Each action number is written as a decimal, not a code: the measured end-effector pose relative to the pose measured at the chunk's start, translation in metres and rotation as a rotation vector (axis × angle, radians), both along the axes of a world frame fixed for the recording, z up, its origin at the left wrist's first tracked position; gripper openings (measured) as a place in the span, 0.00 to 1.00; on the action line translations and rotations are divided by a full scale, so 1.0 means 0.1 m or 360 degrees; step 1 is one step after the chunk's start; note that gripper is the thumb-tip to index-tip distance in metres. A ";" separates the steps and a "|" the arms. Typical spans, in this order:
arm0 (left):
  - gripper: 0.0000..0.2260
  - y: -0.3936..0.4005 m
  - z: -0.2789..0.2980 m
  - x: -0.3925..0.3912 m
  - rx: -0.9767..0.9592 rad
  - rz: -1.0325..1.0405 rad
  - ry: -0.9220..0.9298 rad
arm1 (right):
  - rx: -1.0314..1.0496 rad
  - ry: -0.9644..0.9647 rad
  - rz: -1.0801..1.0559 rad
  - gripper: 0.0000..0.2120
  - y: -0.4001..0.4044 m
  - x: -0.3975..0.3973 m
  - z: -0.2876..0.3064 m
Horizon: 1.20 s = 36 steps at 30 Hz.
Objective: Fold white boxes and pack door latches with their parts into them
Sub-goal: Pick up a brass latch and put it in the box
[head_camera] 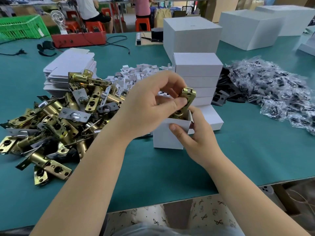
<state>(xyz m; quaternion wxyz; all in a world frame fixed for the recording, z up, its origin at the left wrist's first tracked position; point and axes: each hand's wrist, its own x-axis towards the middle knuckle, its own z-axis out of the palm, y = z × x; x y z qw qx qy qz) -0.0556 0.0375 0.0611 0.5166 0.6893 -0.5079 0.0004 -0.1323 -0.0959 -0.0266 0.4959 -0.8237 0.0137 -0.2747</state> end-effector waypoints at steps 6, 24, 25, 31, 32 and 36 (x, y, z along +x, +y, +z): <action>0.05 0.07 -0.14 0.07 0.0329 0.0248 -0.0137 | -0.0005 -0.0006 0.0021 0.13 0.00 -0.01 0.01; 0.16 0.20 -0.53 0.15 0.0275 0.0133 0.0335 | 0.0086 -0.0094 0.0164 0.23 -0.06 -0.07 -0.05; 0.16 0.20 -0.53 0.15 0.0266 0.0153 0.0339 | 0.0113 -0.0099 0.0154 0.23 -0.08 -0.08 -0.06; 0.14 0.22 -0.53 0.15 0.0276 0.0204 0.0332 | 0.0292 -0.0114 -0.0033 0.17 -0.12 -0.03 -0.06; 0.12 0.24 -0.51 0.16 0.0287 0.0229 0.0314 | 0.0342 -0.0127 -0.0033 0.17 -0.12 -0.03 -0.06; 0.16 0.37 -0.44 0.25 0.0371 0.0328 0.0315 | 0.0361 0.0073 -0.0143 0.11 -0.14 -0.02 -0.06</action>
